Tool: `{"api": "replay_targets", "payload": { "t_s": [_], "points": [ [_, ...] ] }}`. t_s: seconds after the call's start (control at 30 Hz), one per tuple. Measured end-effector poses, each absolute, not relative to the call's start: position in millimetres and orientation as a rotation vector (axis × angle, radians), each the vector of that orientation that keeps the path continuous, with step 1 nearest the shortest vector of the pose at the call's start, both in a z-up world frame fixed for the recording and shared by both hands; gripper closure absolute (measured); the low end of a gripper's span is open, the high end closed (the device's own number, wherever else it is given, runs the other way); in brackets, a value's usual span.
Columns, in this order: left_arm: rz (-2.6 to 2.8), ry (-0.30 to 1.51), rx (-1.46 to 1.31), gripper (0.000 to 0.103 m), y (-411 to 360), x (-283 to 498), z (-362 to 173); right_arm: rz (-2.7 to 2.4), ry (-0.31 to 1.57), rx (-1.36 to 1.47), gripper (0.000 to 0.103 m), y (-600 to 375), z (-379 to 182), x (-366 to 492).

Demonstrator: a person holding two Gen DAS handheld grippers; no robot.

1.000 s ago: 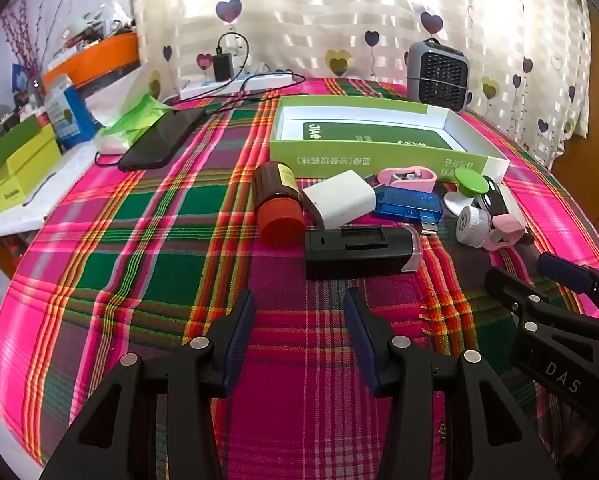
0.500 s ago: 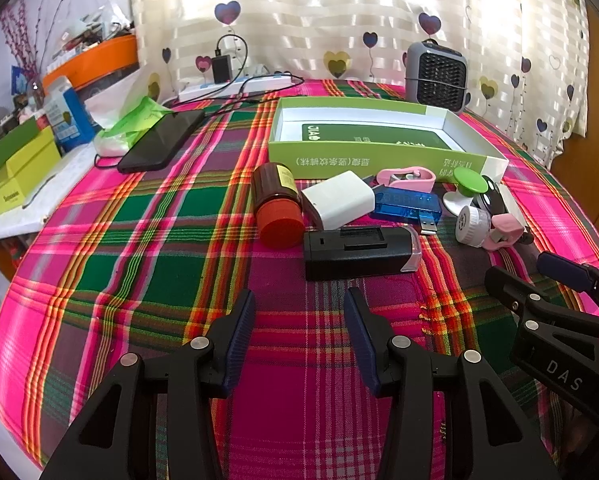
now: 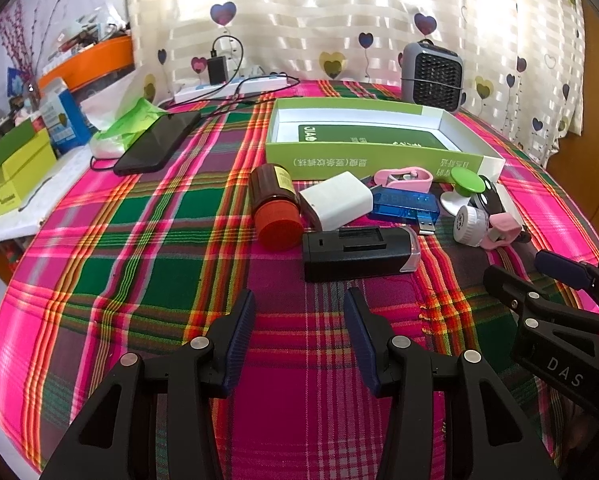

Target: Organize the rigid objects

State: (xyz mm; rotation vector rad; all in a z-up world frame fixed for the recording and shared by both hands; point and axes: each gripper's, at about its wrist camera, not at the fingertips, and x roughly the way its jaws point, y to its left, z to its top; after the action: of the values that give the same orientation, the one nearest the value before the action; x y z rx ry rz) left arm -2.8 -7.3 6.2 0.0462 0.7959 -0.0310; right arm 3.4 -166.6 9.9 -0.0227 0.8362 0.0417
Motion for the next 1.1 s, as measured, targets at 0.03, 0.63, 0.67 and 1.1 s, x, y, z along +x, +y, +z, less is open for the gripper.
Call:
{"api": "replay_targets", "payload": {
  "t_s": [0.03,0.63,0.67,1.1],
  "points": [
    [-0.031,0.796,0.046,0.058,-7,-3,6,0.042,0.836,-0.023,0.036,-167,10,3],
    [-0.033,0.791,0.047,0.059,-8,-3,6,0.046,0.836,-0.020,0.036,-166,11,3],
    [-0.034,0.791,0.048,0.059,-11,-2,8,0.047,0.836,-0.020,0.036,-166,11,3],
    [-0.127,0.814,0.065,0.059,-13,6,14,0.117,0.833,-0.002,0.036,-177,13,1]
  ]
}}
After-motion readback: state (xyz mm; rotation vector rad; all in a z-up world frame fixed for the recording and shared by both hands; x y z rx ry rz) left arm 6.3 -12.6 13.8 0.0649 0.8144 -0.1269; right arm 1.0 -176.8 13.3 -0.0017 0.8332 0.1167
